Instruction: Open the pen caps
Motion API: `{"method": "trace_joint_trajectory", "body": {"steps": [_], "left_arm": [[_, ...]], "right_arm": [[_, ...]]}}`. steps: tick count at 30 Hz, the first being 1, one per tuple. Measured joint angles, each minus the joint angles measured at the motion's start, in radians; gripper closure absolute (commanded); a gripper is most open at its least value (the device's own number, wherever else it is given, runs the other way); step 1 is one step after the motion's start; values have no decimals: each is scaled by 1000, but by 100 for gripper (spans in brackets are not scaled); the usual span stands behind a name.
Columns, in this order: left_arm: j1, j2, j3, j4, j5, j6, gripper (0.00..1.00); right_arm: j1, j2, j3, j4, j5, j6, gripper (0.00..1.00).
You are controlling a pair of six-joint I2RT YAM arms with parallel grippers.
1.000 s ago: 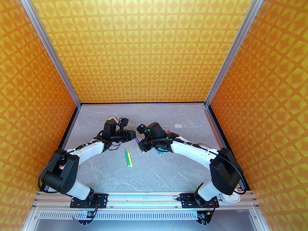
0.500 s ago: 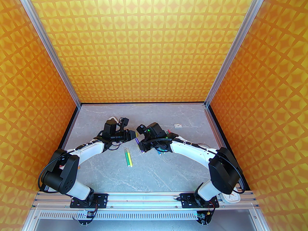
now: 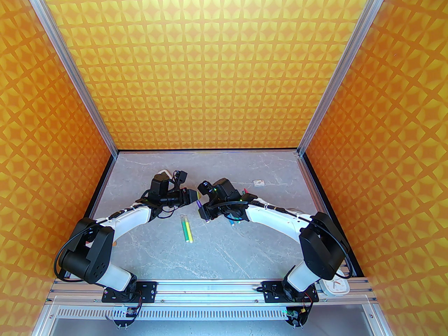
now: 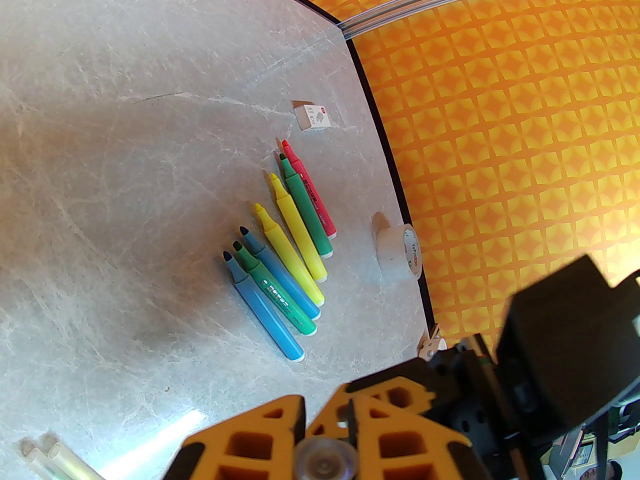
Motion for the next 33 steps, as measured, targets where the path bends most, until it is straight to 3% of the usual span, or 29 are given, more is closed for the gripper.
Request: {"method": "trace_joint_trajectory", "body": {"steps": [18,33], "left_arm": [[14,-7,0,-5,-1,-17,100],[17,-7,40,-105,6,-24,100]], "right_arm": [[1,3,-14,34,-23,-10,100],[0,-50,-89,102,-26,-21,100]]}}
